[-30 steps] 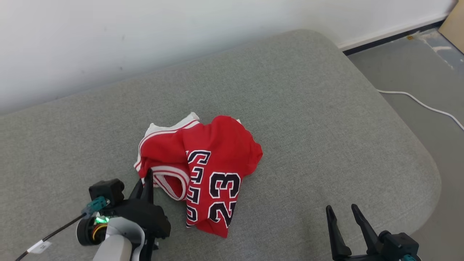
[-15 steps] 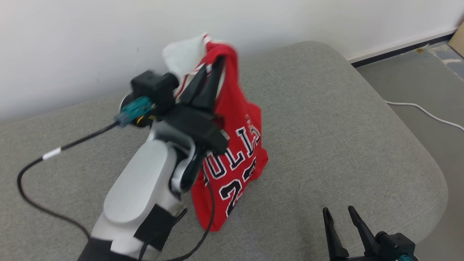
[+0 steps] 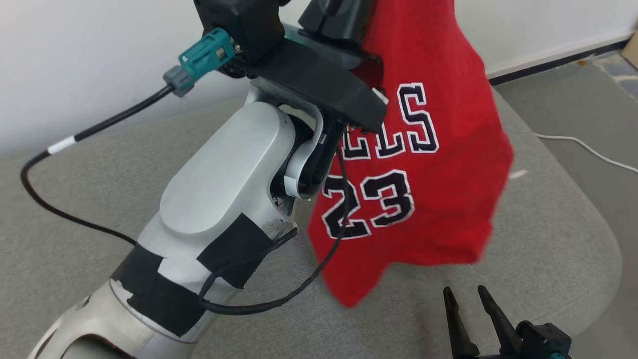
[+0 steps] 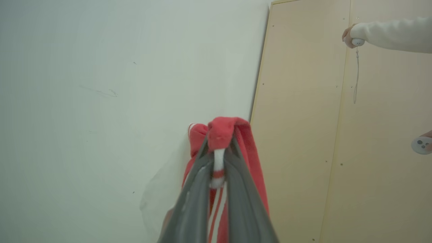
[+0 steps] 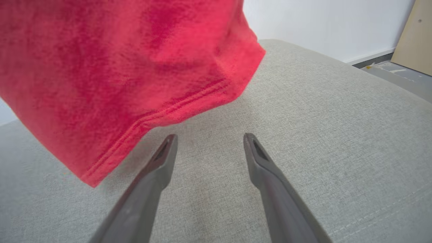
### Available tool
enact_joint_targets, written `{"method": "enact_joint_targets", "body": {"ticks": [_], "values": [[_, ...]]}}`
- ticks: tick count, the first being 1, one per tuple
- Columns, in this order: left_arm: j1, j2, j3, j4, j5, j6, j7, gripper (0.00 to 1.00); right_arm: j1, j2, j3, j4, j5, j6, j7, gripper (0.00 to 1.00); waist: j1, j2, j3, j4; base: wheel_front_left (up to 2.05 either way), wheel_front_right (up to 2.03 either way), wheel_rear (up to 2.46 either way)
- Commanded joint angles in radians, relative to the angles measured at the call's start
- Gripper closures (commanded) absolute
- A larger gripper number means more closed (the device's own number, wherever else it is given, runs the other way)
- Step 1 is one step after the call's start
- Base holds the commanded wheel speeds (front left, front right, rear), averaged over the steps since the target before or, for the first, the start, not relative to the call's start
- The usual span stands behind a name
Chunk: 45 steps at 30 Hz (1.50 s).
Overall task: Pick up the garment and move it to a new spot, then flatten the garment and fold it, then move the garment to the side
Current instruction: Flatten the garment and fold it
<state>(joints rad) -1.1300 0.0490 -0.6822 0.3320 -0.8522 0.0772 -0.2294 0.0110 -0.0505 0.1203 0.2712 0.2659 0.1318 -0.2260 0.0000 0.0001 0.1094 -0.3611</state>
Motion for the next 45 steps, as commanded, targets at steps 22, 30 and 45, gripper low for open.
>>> {"method": "enact_joint_targets", "body": {"ticks": [22,30,45], "values": [[0.737,0.167,0.158,0.077,-0.069,0.095,-0.036,1.00,-0.015,0.000,-0.025,-0.037,-0.026,-0.002,0.021,0.00,0.0000,-0.0001,0.023,0.294,0.00,0.00,0.00],[0.880,0.199,0.152,0.038,-0.022,0.115,-0.018,1.00,-0.002,0.000,-0.022,-0.049,-0.030,-0.002,0.034,0.00,0.0000,-0.0001,0.002,0.296,0.00,0.00,0.00],[1.022,0.259,0.150,-0.007,-0.006,0.138,-0.011,0.00,0.022,0.000,-0.063,-0.081,-0.047,-0.002,0.057,0.00,0.0000,-0.0001,-0.049,0.274,0.00,0.00,0.00]]}}
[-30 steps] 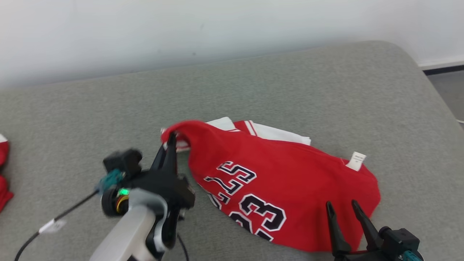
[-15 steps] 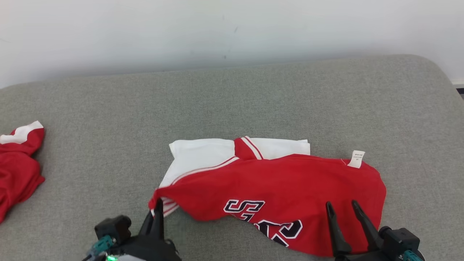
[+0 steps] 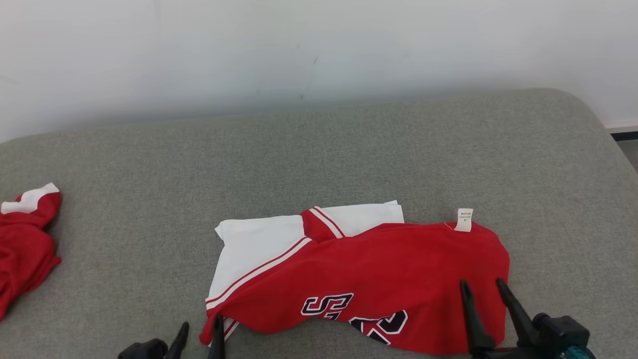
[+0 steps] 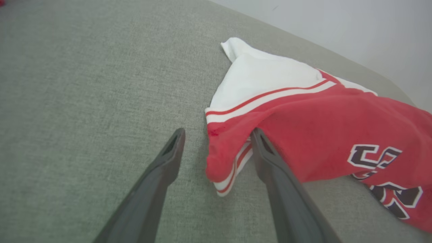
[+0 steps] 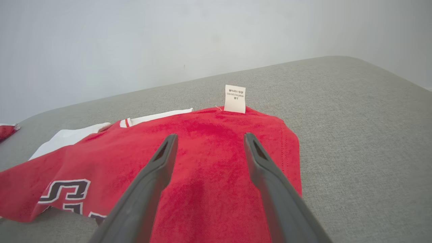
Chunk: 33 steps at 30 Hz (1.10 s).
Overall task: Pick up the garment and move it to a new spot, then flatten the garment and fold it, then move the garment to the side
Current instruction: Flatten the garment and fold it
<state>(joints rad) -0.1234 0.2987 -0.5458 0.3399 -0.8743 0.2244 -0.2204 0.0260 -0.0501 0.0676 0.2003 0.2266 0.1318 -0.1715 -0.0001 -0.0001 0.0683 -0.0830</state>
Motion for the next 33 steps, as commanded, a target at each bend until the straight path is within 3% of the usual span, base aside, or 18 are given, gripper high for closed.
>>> {"method": "enact_joint_targets", "body": {"ticks": [1,4,10,17,24,33], "values": [[0.025,0.018,0.022,-0.030,0.039,-0.025,-0.033,0.00,0.005,-0.001,-0.019,-0.015,-0.005,-0.002,0.005,0.00,0.0001,0.0001,-0.012,-0.006,0.00,0.00,0.00],[0.055,0.023,0.112,-0.122,0.154,-0.066,-0.045,0.00,-0.004,0.000,-0.052,-0.038,-0.015,-0.002,0.025,0.00,0.0001,0.0001,-0.018,-0.006,0.00,0.00,0.00],[0.177,-0.047,0.298,-0.267,0.365,-0.149,-0.045,0.00,-0.025,-0.017,-0.106,-0.068,0.003,-0.002,0.106,0.00,0.0001,0.0001,-0.025,-0.002,0.00,0.00,0.00],[0.286,-0.170,0.501,-0.362,0.559,-0.279,-0.045,0.00,-0.061,-0.045,-0.150,-0.091,0.020,-0.002,0.190,0.00,0.0001,0.0001,-0.031,0.017,0.00,0.00,0.00],[0.346,-0.237,0.620,-0.395,0.622,-0.331,-0.045,0.00,-0.033,-0.028,-0.203,-0.080,0.040,-0.002,0.201,0.00,0.0001,0.0001,-0.048,0.044,0.00,0.00,0.00],[0.335,-0.248,0.626,-0.387,0.634,-0.353,-0.045,0.00,-0.135,-0.033,-0.329,0.051,0.047,-0.002,0.455,0.00,0.0001,0.0001,-0.031,0.066,0.00,0.00,0.00]]}}
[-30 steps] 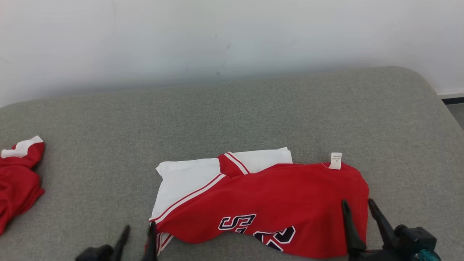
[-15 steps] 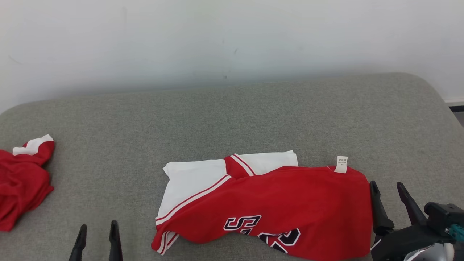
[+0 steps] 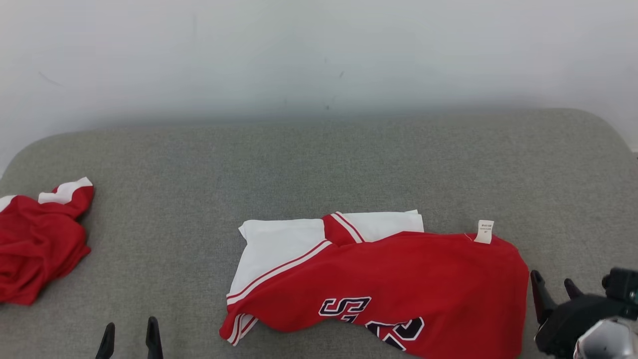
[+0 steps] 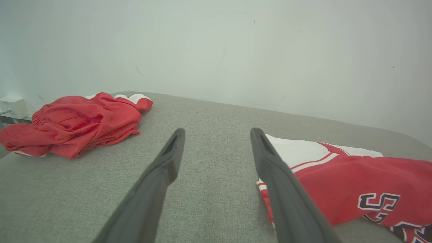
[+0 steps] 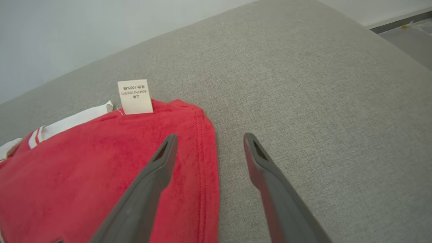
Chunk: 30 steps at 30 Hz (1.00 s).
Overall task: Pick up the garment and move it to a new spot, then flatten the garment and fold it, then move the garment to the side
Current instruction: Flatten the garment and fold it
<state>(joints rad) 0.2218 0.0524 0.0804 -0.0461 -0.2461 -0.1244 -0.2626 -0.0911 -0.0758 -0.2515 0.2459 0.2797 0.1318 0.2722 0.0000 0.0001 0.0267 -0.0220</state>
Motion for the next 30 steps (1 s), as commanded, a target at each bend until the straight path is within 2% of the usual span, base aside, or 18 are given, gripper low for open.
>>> {"method": "enact_joint_targets", "body": {"ticks": [1,5,10,24,26,28,29,30], "values": [[-0.016,-0.002,-0.003,-0.003,0.004,-0.006,-0.003,0.00,-0.036,-0.011,-0.019,0.023,-0.007,-0.002,0.044,0.00,0.0000,-0.0001,0.018,0.007,0.00,0.00,0.00],[-0.037,-0.002,-0.018,0.006,-0.001,-0.006,-0.003,0.00,-0.118,-0.026,-0.054,0.095,-0.013,-0.002,0.138,0.00,0.0000,-0.0001,0.057,0.021,0.00,0.00,0.00],[-0.064,-0.002,-0.031,0.007,0.005,-0.006,-0.003,0.00,-0.188,-0.031,-0.036,0.174,0.043,-0.002,0.191,0.00,0.0000,-0.0001,0.098,0.039,0.00,0.00,0.00],[-0.073,-0.003,-0.041,0.008,0.008,-0.006,-0.003,0.00,-0.204,-0.035,0.032,0.211,0.106,-0.002,0.163,0.00,0.0000,-0.0001,0.110,0.035,0.00,0.00,0.00],[-0.072,-0.003,-0.045,0.010,0.010,-0.006,-0.003,0.00,-0.202,-0.043,0.046,0.213,0.103,-0.002,0.151,0.10,0.0000,-0.0001,0.106,0.032,0.00,0.00,0.00],[-0.070,-0.003,-0.047,0.012,0.010,-0.006,-0.003,0.00,-0.202,-0.048,0.054,0.215,0.096,-0.002,0.134,0.51,0.0000,-0.0001,0.102,0.029,0.00,0.00,0.00],[-0.069,-0.003,-0.048,0.013,0.010,-0.006,-0.003,0.00,-0.201,-0.050,0.055,0.215,0.093,-0.002,0.124,0.52,0.0000,-0.0001,0.100,0.028,0.00,0.00,0.00],[-0.068,-0.003,-0.049,0.013,0.010,-0.006,-0.003,0.00,-0.201,-0.051,0.056,0.215,0.087,-0.002,0.115,0.58,0.0000,-0.0001,0.098,0.028,0.00,0.00,0.00]]}}
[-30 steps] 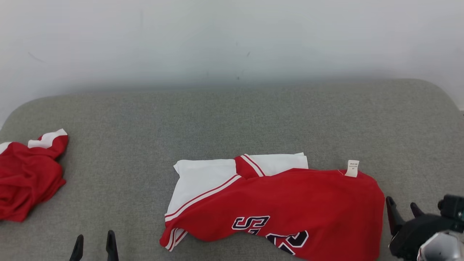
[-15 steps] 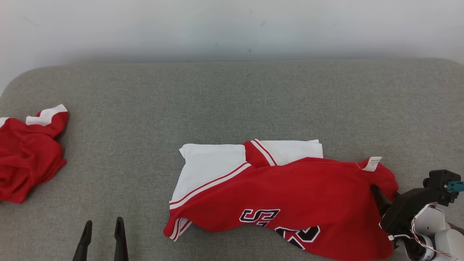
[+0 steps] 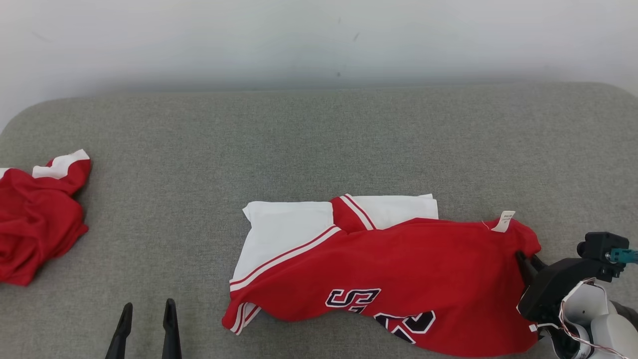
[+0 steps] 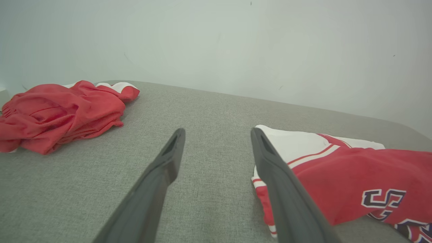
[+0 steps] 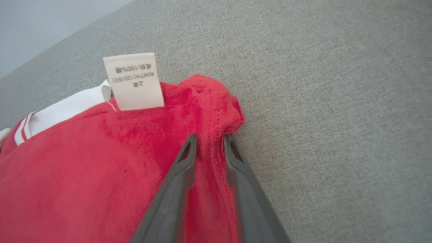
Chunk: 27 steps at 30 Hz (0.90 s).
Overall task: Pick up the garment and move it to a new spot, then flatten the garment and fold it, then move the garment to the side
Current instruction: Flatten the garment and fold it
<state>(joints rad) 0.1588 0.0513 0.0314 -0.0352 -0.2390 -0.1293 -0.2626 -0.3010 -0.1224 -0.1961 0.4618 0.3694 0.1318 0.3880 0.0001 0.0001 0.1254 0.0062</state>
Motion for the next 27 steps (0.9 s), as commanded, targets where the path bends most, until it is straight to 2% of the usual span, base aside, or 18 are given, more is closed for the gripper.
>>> {"method": "enact_joint_targets", "body": {"ticks": [1,3,4,5,7,8,9,10,17,27], "values": [[-0.004,-0.002,-0.002,0.004,0.004,-0.002,-0.003,0.00,0.011,-0.006,0.001,0.001,-0.007,-0.002,-0.008,0.62,-0.0001,-0.0001,-0.003,-0.001,0.00,0.00,0.00],[0.000,-0.002,-0.005,0.005,0.004,-0.002,-0.003,0.00,0.015,-0.006,0.002,0.004,-0.010,-0.002,-0.015,0.71,-0.0001,-0.0001,-0.009,-0.001,0.00,0.00,0.00],[0.003,-0.002,-0.006,0.005,0.004,-0.001,-0.003,0.00,0.014,-0.006,0.003,0.002,-0.008,-0.002,-0.023,0.81,-0.0001,-0.0001,-0.011,-0.001,0.00,0.00,0.00],[0.009,-0.001,-0.007,0.005,0.004,-0.001,-0.003,0.00,0.016,-0.012,0.008,0.002,-0.018,-0.002,-0.028,0.87,-0.0001,-0.0001,-0.015,-0.001,0.00,0.00,0.00],[0.014,0.001,-0.008,0.005,0.004,-0.001,-0.003,0.00,0.020,-0.013,0.011,0.002,-0.023,-0.002,-0.028,0.83,-0.0001,-0.0001,-0.020,-0.001,0.00,0.00,0.00],[0.018,0.002,-0.007,0.005,0.004,-0.001,-0.003,0.00,0.022,-0.012,0.012,0.001,-0.025,-0.002,-0.027,0.85,-0.0001,-0.0001,-0.023,-0.001,0.00,0.00,0.00],[0.021,0.002,-0.006,0.005,0.004,-0.001,-0.003,0.00,0.024,-0.011,0.014,-0.001,-0.026,-0.002,-0.026,0.90,-0.0001,-0.0001,-0.026,-0.002,0.00,0.00,0.00],[0.024,0.002,-0.005,0.005,0.003,-0.001,-0.003,0.00,0.026,-0.011,0.016,-0.003,-0.028,-0.002,-0.026,1.00,-0.0001,-0.0001,-0.029,-0.002,0.00,0.00,0.00],[0.031,0.006,-0.003,0.005,0.000,-0.001,-0.003,0.00,0.019,-0.026,0.031,-0.031,-0.048,-0.002,-0.052,1.00,-0.0001,-0.0001,-0.044,-0.006,0.00,0.00,0.00],[0.021,0.008,-0.006,0.002,-0.004,-0.001,-0.003,0.00,-0.035,-0.011,-0.060,-0.072,-0.166,-0.002,-0.129,1.00,-0.0001,-0.0001,-0.034,0.002,0.00,0.00,0.00]]}}
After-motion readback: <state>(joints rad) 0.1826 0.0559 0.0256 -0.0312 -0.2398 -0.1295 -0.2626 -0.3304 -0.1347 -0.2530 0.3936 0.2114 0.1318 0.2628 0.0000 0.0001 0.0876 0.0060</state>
